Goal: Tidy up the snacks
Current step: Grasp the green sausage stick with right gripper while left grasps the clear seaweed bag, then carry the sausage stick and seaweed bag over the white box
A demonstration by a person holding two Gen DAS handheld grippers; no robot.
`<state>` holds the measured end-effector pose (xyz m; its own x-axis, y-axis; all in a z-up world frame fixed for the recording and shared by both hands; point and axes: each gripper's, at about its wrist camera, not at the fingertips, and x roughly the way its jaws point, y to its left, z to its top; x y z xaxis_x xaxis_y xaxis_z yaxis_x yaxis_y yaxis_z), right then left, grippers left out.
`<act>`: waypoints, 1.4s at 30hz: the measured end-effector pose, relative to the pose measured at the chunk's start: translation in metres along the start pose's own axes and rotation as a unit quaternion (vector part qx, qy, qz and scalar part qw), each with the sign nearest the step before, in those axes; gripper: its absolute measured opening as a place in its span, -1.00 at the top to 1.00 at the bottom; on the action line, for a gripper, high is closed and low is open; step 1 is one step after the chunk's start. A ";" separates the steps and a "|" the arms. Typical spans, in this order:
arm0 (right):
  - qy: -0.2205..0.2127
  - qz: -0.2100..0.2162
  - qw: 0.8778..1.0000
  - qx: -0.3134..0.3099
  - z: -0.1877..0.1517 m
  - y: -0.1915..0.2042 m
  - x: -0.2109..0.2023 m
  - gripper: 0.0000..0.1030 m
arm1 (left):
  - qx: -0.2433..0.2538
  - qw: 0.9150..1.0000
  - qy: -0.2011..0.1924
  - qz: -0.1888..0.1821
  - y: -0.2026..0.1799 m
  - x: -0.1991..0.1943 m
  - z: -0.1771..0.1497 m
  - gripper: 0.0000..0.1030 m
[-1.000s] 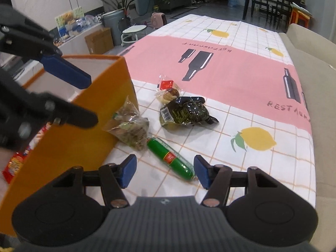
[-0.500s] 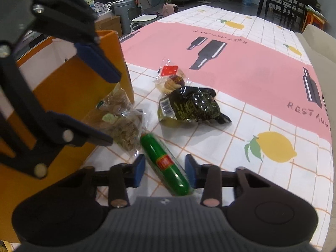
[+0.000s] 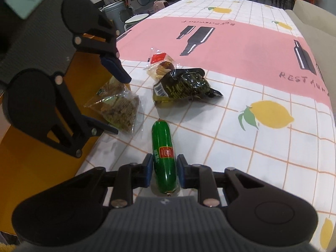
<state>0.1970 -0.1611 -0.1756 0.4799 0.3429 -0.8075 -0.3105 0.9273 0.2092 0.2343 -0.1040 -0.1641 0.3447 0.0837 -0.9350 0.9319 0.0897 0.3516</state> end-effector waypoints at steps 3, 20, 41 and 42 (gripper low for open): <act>-0.009 0.002 1.000 0.001 0.003 0.001 0.001 0.53 | 0.007 1.000 0.015 0.013 -0.001 0.006 0.004 -0.51; 0.007 -0.001 0.999 0.034 -0.003 0.002 -0.003 0.61 | -0.057 0.998 0.002 0.040 -0.015 -0.007 0.008 -0.08; -0.043 0.007 0.991 0.128 -0.027 0.027 -0.100 0.62 | -0.268 0.952 -0.149 -0.024 -0.017 -0.152 -0.053 -0.05; -0.049 0.010 0.991 0.127 -0.026 0.032 -0.106 0.62 | -0.282 0.948 -0.148 -0.024 -0.015 -0.159 -0.063 -0.05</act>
<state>0.1145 -0.1715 -0.0976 0.5565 0.3636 -0.7470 -0.1111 0.9236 0.3668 0.1585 -0.0562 -0.0181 0.3980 -0.2091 -0.8932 0.7675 0.6093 0.1994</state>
